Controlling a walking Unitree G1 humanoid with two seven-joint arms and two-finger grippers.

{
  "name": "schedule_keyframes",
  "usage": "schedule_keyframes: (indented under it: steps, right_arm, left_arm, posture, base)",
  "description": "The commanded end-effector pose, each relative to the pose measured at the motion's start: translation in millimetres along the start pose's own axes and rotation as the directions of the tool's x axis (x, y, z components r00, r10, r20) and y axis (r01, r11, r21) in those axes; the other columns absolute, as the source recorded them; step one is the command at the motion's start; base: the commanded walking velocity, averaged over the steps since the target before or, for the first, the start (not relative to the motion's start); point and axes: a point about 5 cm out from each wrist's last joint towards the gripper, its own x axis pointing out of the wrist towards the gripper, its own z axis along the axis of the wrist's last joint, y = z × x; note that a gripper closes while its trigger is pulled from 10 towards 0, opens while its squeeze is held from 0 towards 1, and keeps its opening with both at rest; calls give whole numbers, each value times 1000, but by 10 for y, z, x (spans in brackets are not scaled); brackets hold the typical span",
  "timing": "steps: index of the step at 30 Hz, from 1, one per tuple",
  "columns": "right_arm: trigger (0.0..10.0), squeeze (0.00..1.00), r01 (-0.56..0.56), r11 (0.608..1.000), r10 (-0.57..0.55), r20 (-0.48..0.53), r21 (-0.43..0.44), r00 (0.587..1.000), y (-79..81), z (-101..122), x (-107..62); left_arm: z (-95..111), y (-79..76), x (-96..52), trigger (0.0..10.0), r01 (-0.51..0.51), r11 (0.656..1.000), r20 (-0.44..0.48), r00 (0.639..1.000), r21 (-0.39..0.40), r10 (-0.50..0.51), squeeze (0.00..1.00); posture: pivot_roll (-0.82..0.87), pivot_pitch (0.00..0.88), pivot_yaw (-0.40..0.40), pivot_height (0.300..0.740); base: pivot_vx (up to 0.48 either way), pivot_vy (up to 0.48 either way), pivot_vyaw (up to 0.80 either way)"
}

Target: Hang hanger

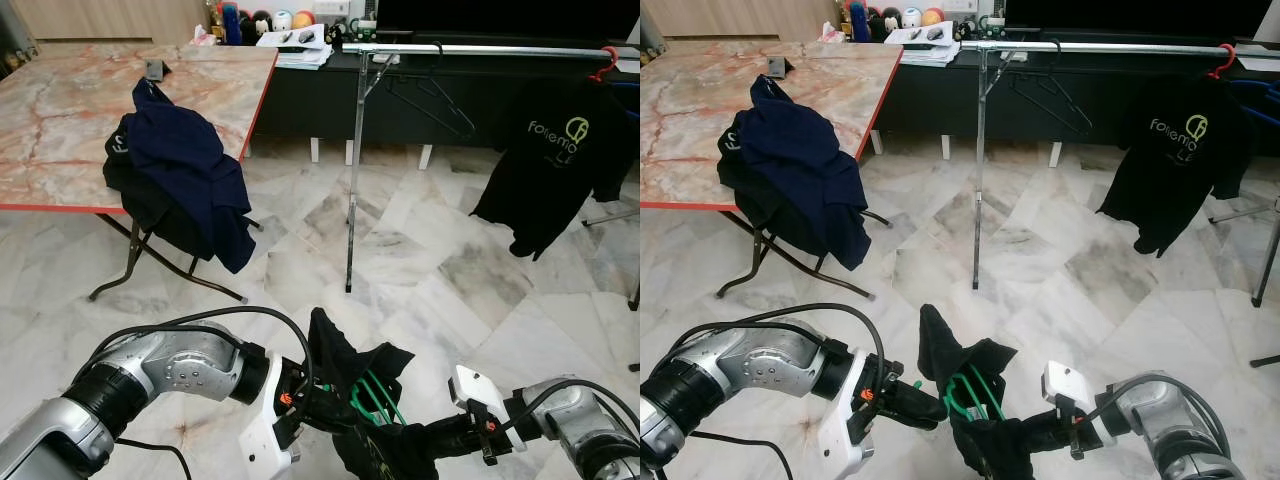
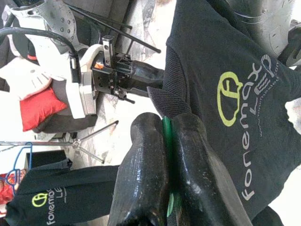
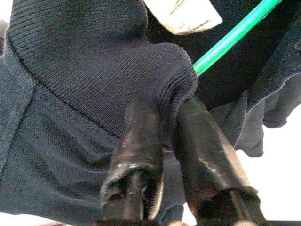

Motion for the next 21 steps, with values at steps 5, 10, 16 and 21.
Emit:
schedule_keyframes:
  steps: [5, 10, 16, 21]
  right_arm:
    - [0, 0, 12, 1000, -12, -12, 7, 1000, 16, -54, -11]
    - [0, 0, 23, 1000, -23, -6, 8, 1000, 12, -55, -14]
    - [0, 0, 39, 999, -39, 2, -4, 999, 10, -55, -12]
    - [0, 0, 103, 993, -103, 9, -63, 995, -27, -6, -21]
  left_arm:
    - [12, 111, -18, 10000, -45, 999, 10, 999, 25, 45, 0]
    - [7, 116, -19, 10000, -52, 998, 6, 999, 20, 52, 0]
    - [-15, 110, -22, 10000, -59, 998, -12, 998, 0, 59, 0]
    - [-204, -21, -64, 10000, -23, 994, -169, 986, -103, 5, 0]
  posture:
    - [165, 162, 30, 740]
    - [164, 163, 28, 740]
    - [160, 166, 30, 740]
    - [155, 171, 30, 740]
  base:
    - [0, 0, 0]
    - [0, 0, 0]
    - [0, 0, 0]
    - [0, 0, 0]
